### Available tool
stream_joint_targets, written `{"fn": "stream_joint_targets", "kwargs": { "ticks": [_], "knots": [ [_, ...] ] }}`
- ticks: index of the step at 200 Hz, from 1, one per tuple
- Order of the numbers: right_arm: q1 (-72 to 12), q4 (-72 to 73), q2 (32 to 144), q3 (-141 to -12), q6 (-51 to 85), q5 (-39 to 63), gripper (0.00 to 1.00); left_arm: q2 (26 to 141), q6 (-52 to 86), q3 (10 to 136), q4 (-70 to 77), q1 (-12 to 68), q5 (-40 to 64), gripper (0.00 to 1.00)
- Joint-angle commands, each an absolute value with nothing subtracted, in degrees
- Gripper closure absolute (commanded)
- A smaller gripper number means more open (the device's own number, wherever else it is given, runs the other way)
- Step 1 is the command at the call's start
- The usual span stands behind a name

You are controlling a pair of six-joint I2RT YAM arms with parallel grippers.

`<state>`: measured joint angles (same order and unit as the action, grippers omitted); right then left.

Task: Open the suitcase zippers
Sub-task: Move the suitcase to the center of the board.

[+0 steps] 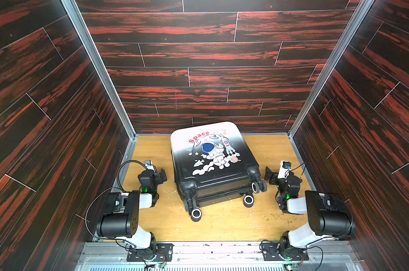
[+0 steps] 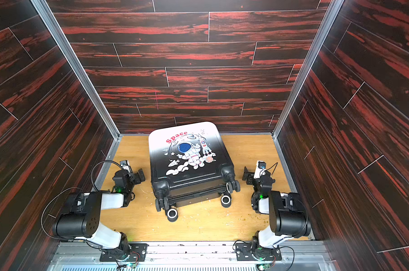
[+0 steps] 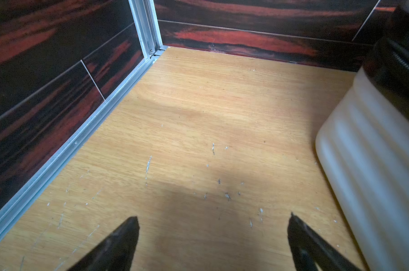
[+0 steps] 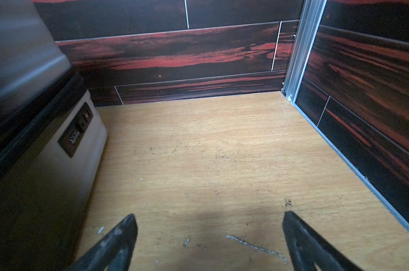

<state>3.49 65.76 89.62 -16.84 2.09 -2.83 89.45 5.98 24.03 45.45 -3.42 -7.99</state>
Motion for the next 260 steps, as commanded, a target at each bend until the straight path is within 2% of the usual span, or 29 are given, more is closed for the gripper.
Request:
{"fn": "stream_joint_targets", "kwargs": {
  "ticks": [1,126,142,160,176,212,228,246,260],
  "knots": [
    [3.2,65.5,89.5,-17.5,2.3,-3.7,0.02,88.0,5.6,24.6,46.0,-3.4,-8.2,0.0],
    [3.3,66.6,89.1,-16.8,2.3,-3.7,0.01,87.6,5.2,24.2,46.8,-3.3,-7.9,0.0],
    [2.6,64.8,85.1,-16.1,2.3,-6.7,0.02,84.3,4.8,24.1,46.0,-3.3,-7.5,0.0],
    [0.2,54.0,78.9,-19.4,1.3,-13.5,0.02,77.6,3.9,27.3,34.5,-2.9,-6.4,0.0],
    [-4.6,47.6,72.4,-23.0,0.1,-22.0,0.02,70.2,3.9,29.0,30.1,-0.7,-8.2,0.0],
    [-18.2,29.8,57.9,-33.2,-4.2,-25.0,0.02,54.2,-2.9,34.1,19.1,8.1,-6.7,0.0],
    [-29.4,17.9,55.5,-41.5,-8.6,-26.5,0.02,50.7,3.6,39.3,6.6,11.2,-4.0,0.0],
    [-46.3,13.3,56.1,-48.8,-19.4,-36.4,0.02,48.5,9.5,45.8,-9.2,18.6,-10.3,0.0],
    [-54.1,6.3,57.9,-55.3,-18.4,-42.3,0.02,46.6,12.0,48.9,-18.6,23.8,-13.2,0.0]
  ]
}}
